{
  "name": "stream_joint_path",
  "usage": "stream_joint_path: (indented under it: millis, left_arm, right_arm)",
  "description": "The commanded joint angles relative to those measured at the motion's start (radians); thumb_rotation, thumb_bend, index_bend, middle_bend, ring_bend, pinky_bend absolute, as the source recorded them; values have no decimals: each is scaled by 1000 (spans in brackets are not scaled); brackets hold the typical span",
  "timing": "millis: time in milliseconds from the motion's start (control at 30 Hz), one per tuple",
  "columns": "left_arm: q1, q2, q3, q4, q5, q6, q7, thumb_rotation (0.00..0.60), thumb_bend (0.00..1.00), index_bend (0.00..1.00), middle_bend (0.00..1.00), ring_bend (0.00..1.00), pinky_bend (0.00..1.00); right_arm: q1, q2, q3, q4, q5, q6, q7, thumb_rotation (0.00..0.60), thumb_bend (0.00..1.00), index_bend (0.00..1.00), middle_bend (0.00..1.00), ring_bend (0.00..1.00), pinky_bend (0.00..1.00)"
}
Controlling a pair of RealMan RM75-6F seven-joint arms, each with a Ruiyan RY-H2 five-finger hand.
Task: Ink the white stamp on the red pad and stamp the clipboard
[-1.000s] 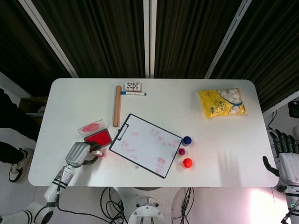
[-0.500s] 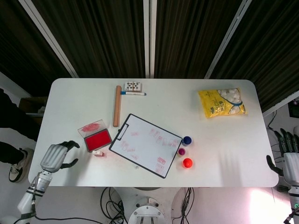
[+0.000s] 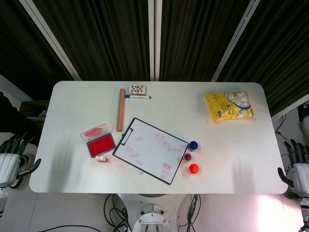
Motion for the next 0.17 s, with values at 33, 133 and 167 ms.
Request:
stream_joint_path:
  millis: [33,133,167]
  left_arm:
    - [2,33,8,-46,6,-36,1,0,204,163,67,81,193]
    - [-1,33,3,-48,18,-37,2,0,201,163,67,81,193]
    - [-3,33,1,-48,21,-40,-1,0,200,163,67,81,194]
  right_arm:
    - [-5,1,3,-7,6,4,-5,600,239,0,0,0,0]
    - [-5,0,3,-11,7,-1,-10,600,241,0,0,0,0]
    - [-4,-1,3,-13,7,-4,-12,600,241,0,0,0,0]
